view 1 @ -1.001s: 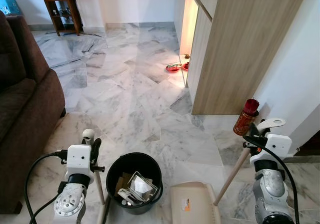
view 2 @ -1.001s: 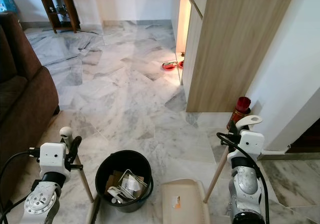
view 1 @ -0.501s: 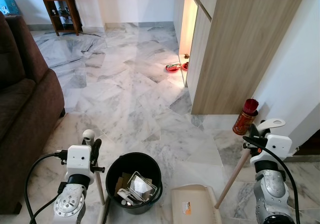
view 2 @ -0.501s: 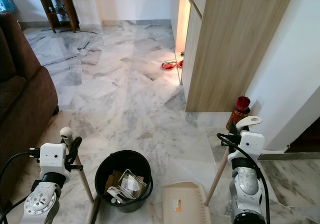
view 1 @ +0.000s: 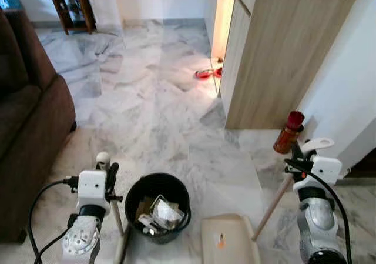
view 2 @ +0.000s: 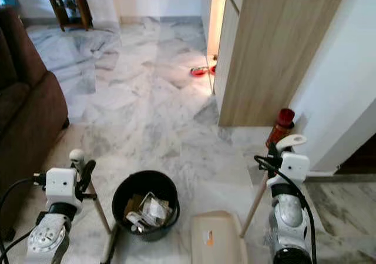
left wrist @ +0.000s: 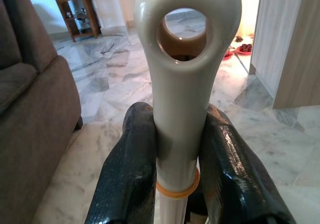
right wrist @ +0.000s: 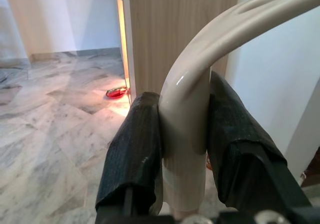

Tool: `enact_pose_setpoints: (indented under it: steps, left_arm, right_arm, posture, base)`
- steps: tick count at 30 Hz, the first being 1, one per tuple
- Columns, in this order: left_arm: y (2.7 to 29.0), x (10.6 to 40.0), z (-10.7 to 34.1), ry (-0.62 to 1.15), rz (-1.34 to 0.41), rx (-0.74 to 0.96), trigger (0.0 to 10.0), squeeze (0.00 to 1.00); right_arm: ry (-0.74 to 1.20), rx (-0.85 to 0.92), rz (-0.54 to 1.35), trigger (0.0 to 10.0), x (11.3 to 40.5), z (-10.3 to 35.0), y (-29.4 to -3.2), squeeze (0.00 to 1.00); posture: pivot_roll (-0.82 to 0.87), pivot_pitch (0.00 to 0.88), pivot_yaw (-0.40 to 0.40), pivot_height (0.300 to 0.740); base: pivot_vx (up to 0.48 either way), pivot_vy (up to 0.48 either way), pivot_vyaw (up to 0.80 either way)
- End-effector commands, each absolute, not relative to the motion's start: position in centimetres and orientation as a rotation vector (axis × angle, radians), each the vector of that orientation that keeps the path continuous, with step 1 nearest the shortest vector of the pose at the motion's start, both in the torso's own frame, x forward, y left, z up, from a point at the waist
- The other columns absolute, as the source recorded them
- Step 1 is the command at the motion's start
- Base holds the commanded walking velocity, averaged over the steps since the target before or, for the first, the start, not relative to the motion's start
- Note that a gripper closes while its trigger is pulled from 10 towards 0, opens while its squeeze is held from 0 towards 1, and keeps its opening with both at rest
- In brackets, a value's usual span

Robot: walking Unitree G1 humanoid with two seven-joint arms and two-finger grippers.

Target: Sweep floor

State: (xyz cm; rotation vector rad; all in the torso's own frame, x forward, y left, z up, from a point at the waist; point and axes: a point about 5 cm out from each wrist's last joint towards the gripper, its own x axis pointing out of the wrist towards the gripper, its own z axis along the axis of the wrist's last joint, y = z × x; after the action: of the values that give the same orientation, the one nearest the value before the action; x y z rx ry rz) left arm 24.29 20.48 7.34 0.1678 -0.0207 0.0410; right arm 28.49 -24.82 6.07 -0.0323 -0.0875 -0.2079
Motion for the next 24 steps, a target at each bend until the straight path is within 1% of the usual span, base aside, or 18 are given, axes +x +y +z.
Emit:
enact_pose_setpoints:
  steps: [1,20,24]
  left_arm:
    - [20.80,24.31,8.18,-0.056,0.056,0.171,10.0,0.00]
    - [20.73,24.32,8.20,-0.055,0.055,0.171,10.0,0.00]
    - [20.68,24.34,8.15,-0.054,0.054,0.175,10.0,0.00]
  right_arm:
    - [-0.117,-0.039,-0.208,10.0,28.71,6.60,-24.97,0.00]
    - [-0.113,-0.037,-0.208,10.0,28.77,6.55,-24.98,0.00]
    - [-0.111,-0.035,-0.210,10.0,28.78,6.53,-25.03,0.00]
  posture:
    - [0.02,0.000,0.001,0.740]
    - [0.02,0.000,-0.001,0.740]
    - [0.02,0.000,-0.002,0.740]
  base:
    - [-0.292,0.000,0.00]
    - [-0.293,0.000,0.00]
    - [0.000,0.000,0.00]
